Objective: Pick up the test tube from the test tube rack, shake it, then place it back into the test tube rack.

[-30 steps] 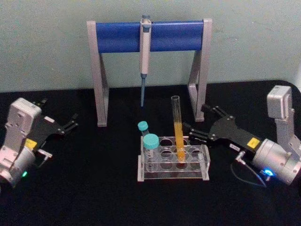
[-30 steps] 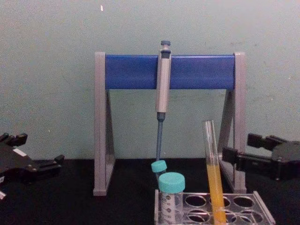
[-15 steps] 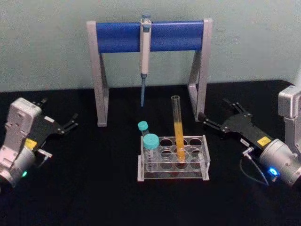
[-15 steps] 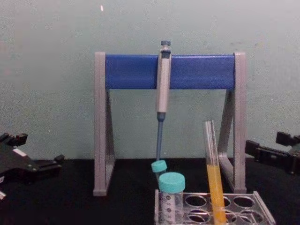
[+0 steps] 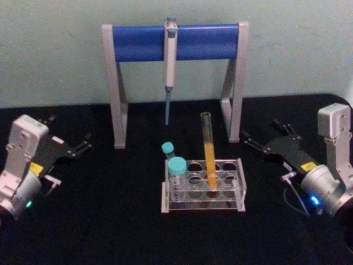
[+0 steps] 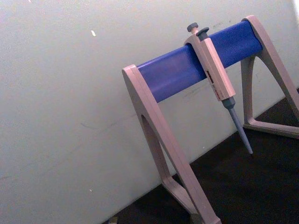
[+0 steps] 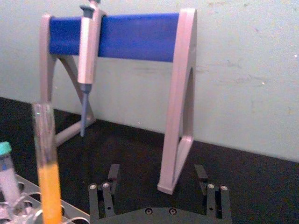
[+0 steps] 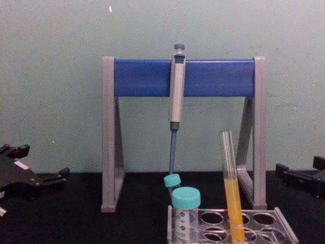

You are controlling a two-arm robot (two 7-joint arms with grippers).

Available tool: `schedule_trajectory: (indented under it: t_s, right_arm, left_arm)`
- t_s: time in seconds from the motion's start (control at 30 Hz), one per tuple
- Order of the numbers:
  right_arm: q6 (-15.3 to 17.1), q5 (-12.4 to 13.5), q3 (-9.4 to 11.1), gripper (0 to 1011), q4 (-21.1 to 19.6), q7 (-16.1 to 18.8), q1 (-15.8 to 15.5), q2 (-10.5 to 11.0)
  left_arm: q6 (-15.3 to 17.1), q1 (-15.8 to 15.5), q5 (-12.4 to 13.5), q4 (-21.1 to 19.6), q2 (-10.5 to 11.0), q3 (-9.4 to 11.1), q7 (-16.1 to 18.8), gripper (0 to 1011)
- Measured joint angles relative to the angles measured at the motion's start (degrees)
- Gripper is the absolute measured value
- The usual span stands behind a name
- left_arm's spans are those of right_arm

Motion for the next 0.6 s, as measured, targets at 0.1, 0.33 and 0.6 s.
schedule_trajectory:
  t_s: [0.1, 0.33, 0.6]
  right_arm:
    - [-0.2, -1.2, 0.2, 1000, 1.1, -0.5, 0.3, -0.6]
    - [-1.1, -3.0, 0.9, 1000, 3.1, -1.0, 0.9, -1.6]
    - [-2.4, -4.6, 1.4, 1000, 3.7, -1.8, 0.9, -2.0]
  left_arm:
    - [0.0, 0.0, 0.0, 0.0, 0.0, 0.0, 0.0, 1001]
    - [0.0, 0.0, 0.0, 0.0, 0.0, 0.0, 0.0, 1001]
    - [0.0, 0.0, 0.0, 0.0, 0.0, 0.0, 0.0, 1001]
